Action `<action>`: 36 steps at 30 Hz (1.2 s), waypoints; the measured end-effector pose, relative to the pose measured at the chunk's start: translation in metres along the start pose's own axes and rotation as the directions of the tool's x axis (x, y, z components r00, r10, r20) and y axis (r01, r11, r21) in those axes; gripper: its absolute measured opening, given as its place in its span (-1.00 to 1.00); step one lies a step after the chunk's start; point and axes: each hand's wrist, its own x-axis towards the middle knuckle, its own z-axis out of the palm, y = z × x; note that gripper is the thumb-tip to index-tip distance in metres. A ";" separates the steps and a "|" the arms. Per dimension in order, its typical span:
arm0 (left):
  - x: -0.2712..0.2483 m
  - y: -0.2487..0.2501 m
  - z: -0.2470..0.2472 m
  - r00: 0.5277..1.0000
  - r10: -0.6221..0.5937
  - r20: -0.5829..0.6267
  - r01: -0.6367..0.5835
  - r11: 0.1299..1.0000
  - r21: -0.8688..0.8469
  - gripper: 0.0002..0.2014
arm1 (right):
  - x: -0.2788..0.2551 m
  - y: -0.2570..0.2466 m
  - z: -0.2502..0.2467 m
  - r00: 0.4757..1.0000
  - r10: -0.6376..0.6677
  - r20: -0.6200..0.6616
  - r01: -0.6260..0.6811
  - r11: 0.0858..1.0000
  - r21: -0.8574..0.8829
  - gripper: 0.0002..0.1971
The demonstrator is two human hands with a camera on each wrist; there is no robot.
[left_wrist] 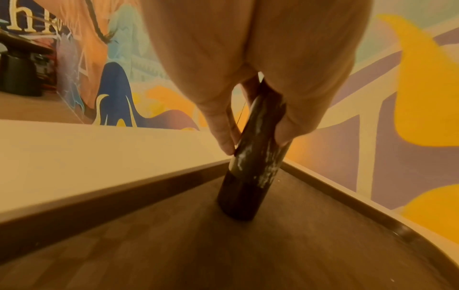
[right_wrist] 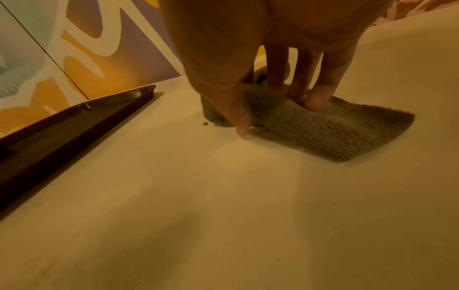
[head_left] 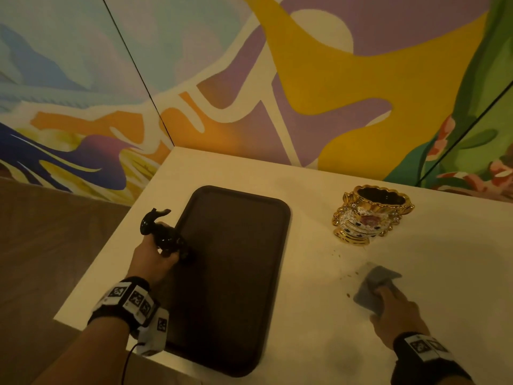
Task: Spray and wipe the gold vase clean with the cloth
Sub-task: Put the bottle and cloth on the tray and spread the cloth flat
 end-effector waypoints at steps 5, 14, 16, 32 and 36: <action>0.007 -0.002 -0.004 0.999 0.048 -0.004 -0.048 0.999 -0.025 -0.53 | 0.003 0.002 0.003 1.000 -0.011 -0.018 0.010 1.000 -0.015 -0.55; 0.015 0.004 0.002 0.998 0.067 -0.008 -0.068 0.994 -0.081 -0.53 | 0.007 0.001 -0.002 1.000 -0.015 -0.015 0.014 1.000 -0.024 -0.77; 0.022 0.012 0.006 0.997 0.084 -0.002 -0.083 0.993 -0.079 -0.50 | 0.007 0.000 -0.001 1.000 -0.013 -0.020 0.013 1.000 -0.020 -0.77; 0.049 0.025 0.015 0.999 -0.021 0.047 0.028 0.988 -0.149 -0.21 | -0.013 -0.013 -0.030 0.995 -0.095 0.015 0.072 0.836 0.544 -0.75; 0.014 0.018 0.014 0.995 0.001 0.102 -0.008 0.998 0.068 -0.65 | -0.032 -0.051 -0.054 0.970 -0.232 0.071 0.122 0.719 0.684 -0.78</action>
